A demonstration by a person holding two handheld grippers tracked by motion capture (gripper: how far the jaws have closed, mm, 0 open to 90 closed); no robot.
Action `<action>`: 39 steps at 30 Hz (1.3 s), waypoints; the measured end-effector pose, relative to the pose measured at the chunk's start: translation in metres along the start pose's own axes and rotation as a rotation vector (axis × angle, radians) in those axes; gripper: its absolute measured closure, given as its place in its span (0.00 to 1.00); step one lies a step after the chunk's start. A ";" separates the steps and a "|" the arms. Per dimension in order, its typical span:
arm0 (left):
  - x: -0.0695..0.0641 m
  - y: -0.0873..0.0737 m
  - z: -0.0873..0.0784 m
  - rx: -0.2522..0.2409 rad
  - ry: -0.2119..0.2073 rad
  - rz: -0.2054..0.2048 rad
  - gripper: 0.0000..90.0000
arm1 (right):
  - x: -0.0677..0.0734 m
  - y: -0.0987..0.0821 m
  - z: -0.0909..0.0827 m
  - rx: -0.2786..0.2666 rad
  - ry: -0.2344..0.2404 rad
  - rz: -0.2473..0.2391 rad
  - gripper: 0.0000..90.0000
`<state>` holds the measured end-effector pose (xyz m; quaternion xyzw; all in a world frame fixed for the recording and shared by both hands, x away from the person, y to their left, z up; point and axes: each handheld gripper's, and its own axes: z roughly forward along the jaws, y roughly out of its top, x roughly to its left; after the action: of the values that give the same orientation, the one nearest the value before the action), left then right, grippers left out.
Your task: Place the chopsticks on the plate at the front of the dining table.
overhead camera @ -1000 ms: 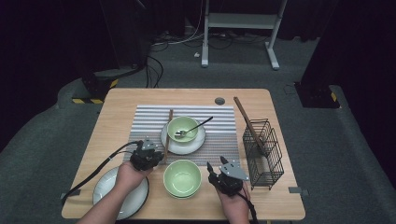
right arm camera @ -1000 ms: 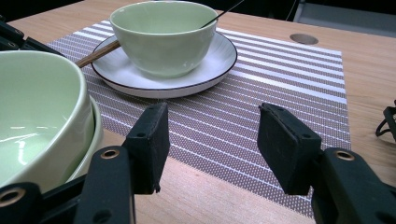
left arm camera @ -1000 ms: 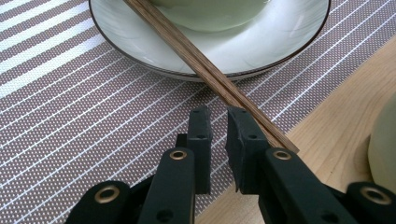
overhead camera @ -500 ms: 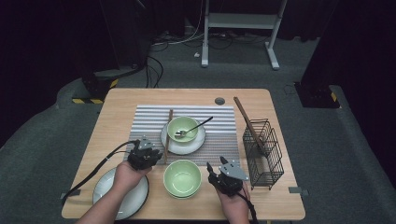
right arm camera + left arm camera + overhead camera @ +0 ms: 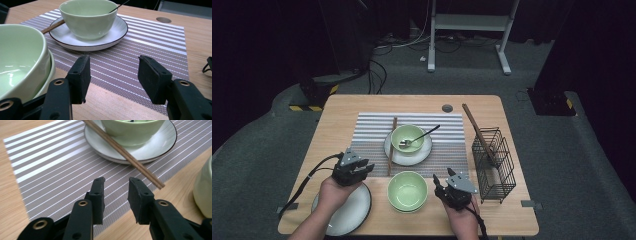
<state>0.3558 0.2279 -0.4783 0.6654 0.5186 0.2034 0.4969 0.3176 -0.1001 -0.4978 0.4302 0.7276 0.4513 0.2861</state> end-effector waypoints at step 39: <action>0.049 -0.030 -0.067 0.000 0.017 -0.001 0.35 | -0.003 -0.015 0.033 0.316 -0.015 0.022 0.33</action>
<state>0.3069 0.3005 -0.4885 0.6634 0.5231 0.2091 0.4926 0.3397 -0.0923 -0.5251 0.4813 0.7825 0.3311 0.2154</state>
